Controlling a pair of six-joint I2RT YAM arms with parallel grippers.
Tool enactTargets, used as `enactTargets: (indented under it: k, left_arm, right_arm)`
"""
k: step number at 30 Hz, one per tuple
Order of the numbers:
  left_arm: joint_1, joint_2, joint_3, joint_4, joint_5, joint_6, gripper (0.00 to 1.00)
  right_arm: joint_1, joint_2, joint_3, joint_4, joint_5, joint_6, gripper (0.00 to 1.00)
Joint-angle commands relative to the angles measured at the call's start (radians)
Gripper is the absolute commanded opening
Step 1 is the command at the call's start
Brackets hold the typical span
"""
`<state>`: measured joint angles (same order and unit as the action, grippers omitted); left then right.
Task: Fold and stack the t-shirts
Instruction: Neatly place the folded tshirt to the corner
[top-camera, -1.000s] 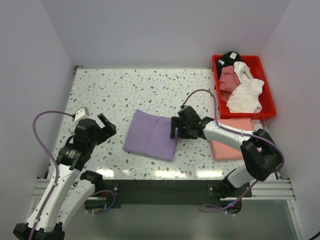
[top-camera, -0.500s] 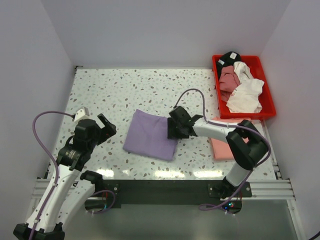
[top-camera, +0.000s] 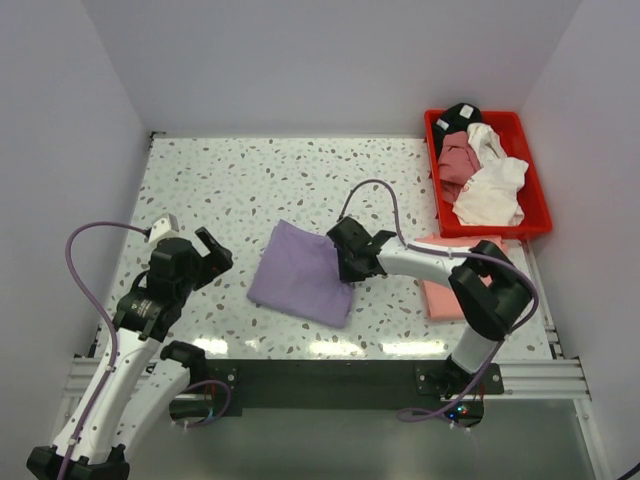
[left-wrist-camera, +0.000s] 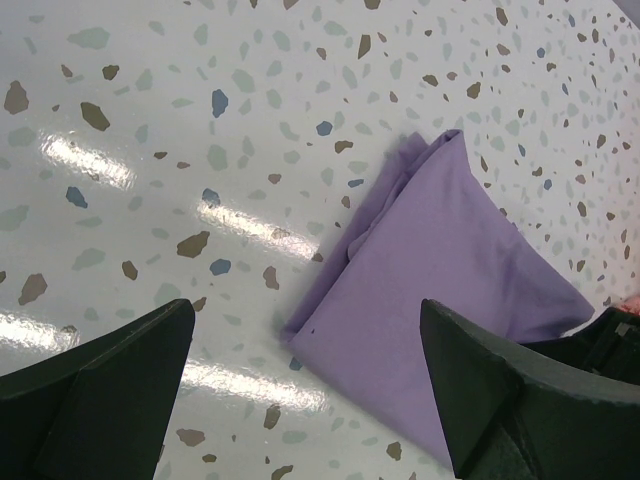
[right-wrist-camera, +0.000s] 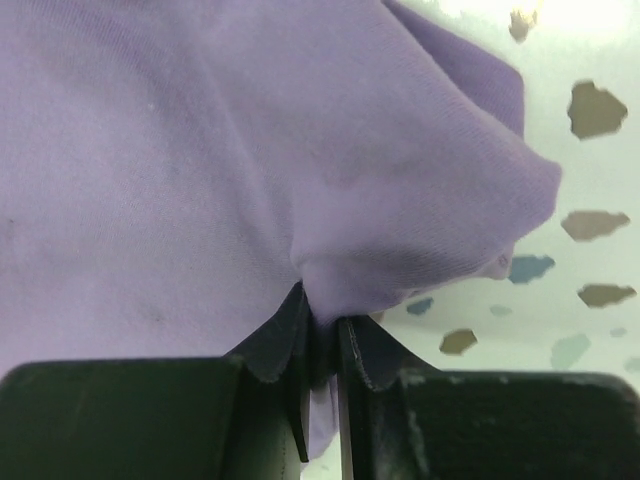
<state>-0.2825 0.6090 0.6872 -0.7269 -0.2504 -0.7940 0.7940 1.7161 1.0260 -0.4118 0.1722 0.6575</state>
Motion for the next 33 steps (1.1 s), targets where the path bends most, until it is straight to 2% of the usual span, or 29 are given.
enactTargets:
  k: [1, 6, 12, 14, 17, 21, 23, 29, 33]
  left_arm:
    - [0.005, 0.0, -0.005, 0.011, -0.016, -0.01, 1.0]
    - [0.005, -0.002, -0.006, 0.012, -0.015, -0.007, 1.0]
    - [0.005, -0.005, -0.008, 0.018, -0.007, -0.005, 1.0]
    - [0.005, -0.006, -0.008, 0.018, -0.006, -0.002, 1.0]
    - [0.005, -0.005, -0.011, 0.024, -0.004, -0.002, 1.0]
    - [0.005, 0.0, -0.008, 0.018, -0.006, -0.002, 1.0]
    - [0.005, -0.002, -0.006, 0.018, -0.009, -0.001, 1.0]
    - [0.005, -0.003, -0.006, 0.018, -0.012, -0.004, 1.0]
    - [0.003, 0.0, -0.009, 0.018, -0.012, -0.004, 1.0]
  right_arm:
    - [0.008, -0.09, -0.02, -0.133, 0.026, -0.035, 0.0]
    - [0.007, -0.19, -0.053, -0.327, 0.061, -0.088, 0.0]
    - [0.004, -0.309, -0.031, -0.544, 0.305, -0.127, 0.0]
    - [-0.001, -0.306, 0.005, -0.615, 0.417, -0.127, 0.01]
    - [-0.013, -0.276, 0.084, -0.711, 0.492, -0.121, 0.01]
    - [-0.029, -0.178, 0.18, -0.844, 0.711, -0.082, 0.01]
    - [-0.039, -0.155, 0.226, -0.918, 0.756, -0.058, 0.01]
    - [-0.065, -0.159, 0.282, -0.956, 0.825, -0.094, 0.0]
    - [-0.073, -0.216, 0.289, -0.903, 0.794, -0.182, 0.0]
